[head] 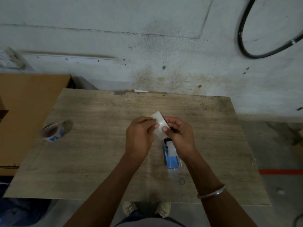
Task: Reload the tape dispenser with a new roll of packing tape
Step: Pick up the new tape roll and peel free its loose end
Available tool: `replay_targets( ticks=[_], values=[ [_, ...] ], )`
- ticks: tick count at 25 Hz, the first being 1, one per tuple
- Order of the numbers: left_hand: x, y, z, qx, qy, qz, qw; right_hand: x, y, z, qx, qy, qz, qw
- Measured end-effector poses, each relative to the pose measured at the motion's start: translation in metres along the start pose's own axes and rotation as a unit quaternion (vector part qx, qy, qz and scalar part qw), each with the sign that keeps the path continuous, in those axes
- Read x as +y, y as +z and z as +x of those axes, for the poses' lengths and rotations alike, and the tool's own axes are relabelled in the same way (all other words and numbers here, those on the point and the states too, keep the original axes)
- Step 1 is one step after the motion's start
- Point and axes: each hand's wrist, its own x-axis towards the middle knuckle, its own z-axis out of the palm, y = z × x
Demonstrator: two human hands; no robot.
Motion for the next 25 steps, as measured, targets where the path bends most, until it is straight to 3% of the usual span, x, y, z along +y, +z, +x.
replay_targets(
  ticks=[4, 13, 25],
  values=[
    [-0.008, -0.002, -0.007, -0.019, 0.101, 0.059, 0.993, 0.001, 0.004, -0.004, 0.024, 0.014, 0.016, 0.999],
    [-0.022, 0.001, -0.002, -0.127, 0.195, 0.136, 0.963, 0.008, 0.001, -0.003, 0.041, 0.037, -0.04, 0.998],
    [-0.02, 0.009, 0.013, -0.252, 0.182, 0.171, 0.935, 0.019, 0.0, -0.003, 0.064, 0.069, -0.091, 0.991]
  ],
)
